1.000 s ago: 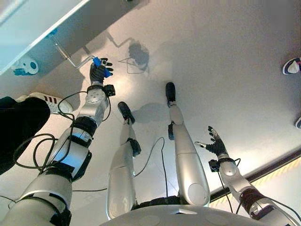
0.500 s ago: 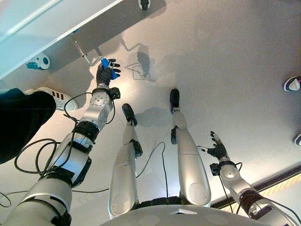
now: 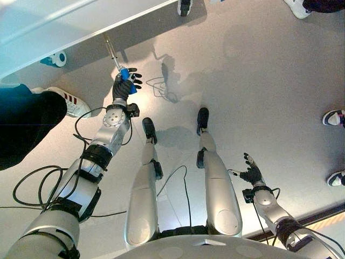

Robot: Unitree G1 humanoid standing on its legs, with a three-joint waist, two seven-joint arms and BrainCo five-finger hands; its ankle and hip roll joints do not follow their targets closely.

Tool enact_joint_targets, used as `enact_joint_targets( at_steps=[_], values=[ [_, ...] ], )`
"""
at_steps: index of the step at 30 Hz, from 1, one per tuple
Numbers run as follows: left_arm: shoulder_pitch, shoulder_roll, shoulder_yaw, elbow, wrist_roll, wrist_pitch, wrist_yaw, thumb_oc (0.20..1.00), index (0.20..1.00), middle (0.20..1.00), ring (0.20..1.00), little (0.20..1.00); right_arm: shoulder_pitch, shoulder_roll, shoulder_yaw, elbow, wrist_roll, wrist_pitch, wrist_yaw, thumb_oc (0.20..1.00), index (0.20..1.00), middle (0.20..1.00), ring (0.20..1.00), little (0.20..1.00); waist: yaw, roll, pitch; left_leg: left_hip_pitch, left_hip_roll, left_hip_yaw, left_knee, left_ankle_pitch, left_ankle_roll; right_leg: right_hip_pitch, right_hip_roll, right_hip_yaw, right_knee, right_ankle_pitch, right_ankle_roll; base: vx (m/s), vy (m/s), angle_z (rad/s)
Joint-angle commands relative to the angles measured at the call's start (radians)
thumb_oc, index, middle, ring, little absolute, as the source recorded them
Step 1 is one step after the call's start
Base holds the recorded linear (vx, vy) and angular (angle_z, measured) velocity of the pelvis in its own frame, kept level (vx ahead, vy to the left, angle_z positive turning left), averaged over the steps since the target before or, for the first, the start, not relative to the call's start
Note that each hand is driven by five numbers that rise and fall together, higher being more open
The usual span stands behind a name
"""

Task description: Raise the hospital bed

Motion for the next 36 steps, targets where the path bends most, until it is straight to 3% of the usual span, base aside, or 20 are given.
enact_joint_targets(
  at_steps=[1, 11, 19, 31, 36],
  values=[
    [-0.063, 0.088, 0.075, -0.049, 0.006, -0.091, 0.011, 0.200, 0.200, 0.200, 0.200, 0.200, 0.043, -0.015, -0.021, -0.020, -0.022, 0.006, -0.001, 1.000, 1.000, 1.000, 1.000, 1.000, 0.010, -0.007, 0.005, 0.009, -0.006, 0.026, 0.086, -0.041, -0.033, 0.019, -0.059, 0.012, 0.111, -0.065, 0.102, 0.01, 0.022, 0.10],
    [-0.017, 0.146, 0.116, -0.032, 0.001, -0.086, 0.013, 0.200, 0.200, 0.200, 0.200, 0.200, 0.038, -0.011, -0.028, 0.011, -0.021, 0.012, -0.004, 1.000, 1.000, 1.000, 1.000, 1.000, 0.043, -0.023, 0.005, -0.019, -0.020, -0.007, 0.106, -0.051, -0.027, 0.042, -0.078, -0.029, 0.115, -0.076, 0.106, 0.01, 0.020, 0.14],
    [-0.044, 0.179, 0.126, 0.088, 0.017, -0.067, 0.017, 0.200, 0.200, 0.200, 0.200, 0.200, 0.030, -0.005, -0.024, 0.021, -0.012, 0.002, -0.003, 1.000, 1.000, 1.000, 1.000, 1.000, 0.054, -0.034, 0.005, -0.052, -0.024, -0.022, 0.119, -0.055, -0.026, 0.041, -0.082, -0.043, 0.115, -0.086, 0.106, 0.01, 0.010, 0.15],
    [-0.186, 0.192, 0.094, 0.445, 0.074, 0.009, 0.005, 0.200, 0.200, 0.200, 0.200, 0.200, 0.011, 0.002, 0.025, -0.001, 0.016, -0.019, -0.006, 1.000, 1.000, 1.000, 1.000, 1.000, 0.027, -0.075, 0.005, -0.118, -0.007, -0.006, 0.117, -0.049, -0.027, -0.034, -0.070, -0.026, 0.113, -0.084, 0.104, 0.00, 0.004, 0.01],
    [-0.213, 0.183, 0.086, 0.512, 0.113, 0.024, 0.007, 0.200, 0.200, 0.200, 0.200, 0.200, 0.007, 0.001, 0.044, -0.033, 0.020, -0.031, -0.008, 1.000, 1.000, 1.000, 1.000, 1.000, 0.008, -0.083, 0.005, -0.147, 0.000, 0.012, 0.110, -0.043, -0.028, -0.081, -0.061, -0.007, 0.112, -0.079, 0.104, 0.00, 0.003, -0.04]
  ],
)
